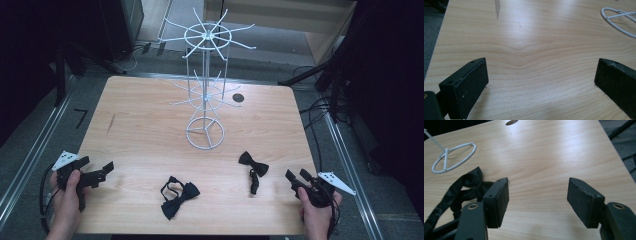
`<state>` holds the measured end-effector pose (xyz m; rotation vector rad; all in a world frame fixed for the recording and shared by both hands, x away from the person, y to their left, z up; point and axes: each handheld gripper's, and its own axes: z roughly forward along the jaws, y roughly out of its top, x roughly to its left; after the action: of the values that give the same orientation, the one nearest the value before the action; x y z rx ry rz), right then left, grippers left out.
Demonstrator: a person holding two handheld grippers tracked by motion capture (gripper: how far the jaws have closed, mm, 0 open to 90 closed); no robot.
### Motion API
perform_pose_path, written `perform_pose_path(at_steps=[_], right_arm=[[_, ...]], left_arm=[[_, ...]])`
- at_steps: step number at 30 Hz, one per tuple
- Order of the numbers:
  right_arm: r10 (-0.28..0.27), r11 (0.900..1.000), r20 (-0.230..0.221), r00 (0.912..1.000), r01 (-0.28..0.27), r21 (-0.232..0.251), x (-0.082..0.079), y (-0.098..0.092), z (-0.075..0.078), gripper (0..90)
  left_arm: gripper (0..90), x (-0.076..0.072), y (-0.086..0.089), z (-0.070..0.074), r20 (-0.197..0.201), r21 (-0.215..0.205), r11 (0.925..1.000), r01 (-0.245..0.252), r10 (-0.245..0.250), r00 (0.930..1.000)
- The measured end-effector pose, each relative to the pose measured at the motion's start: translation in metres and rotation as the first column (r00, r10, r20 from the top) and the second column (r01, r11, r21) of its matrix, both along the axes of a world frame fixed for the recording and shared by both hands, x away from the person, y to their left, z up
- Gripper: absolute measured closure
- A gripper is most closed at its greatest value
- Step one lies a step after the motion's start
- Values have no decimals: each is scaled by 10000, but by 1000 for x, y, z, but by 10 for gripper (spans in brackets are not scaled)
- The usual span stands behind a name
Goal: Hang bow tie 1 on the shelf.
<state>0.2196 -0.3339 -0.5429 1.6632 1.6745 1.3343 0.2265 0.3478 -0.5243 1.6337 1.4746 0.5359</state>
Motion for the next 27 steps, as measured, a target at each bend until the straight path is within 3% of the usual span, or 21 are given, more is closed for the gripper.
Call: perform_pose_path(at_steps=[6, 8, 14, 27], right_arm=[[477, 9988, 441, 9979, -470, -163, -2, 23, 11, 365], [885, 9953, 588, 9943, -859, -455, -5, 40, 17, 368], [1322, 9905, 527, 9898, -1299, -462, -6, 61, 21, 370], [1850, 9825, 559, 9811, -1834, -330, -10, 83, 25, 372]], left_arm=[[0, 0, 0, 0, -4, 39, 10000, 34, -34, 10000], [0, 0, 0, 0, 18, 49, 10000, 36, -36, 10000], [0, 0, 0, 0, 0, 36, 10000, 38, -38, 10000], [0, 0, 0, 0, 2, 62, 10000, 33, -33, 10000]])
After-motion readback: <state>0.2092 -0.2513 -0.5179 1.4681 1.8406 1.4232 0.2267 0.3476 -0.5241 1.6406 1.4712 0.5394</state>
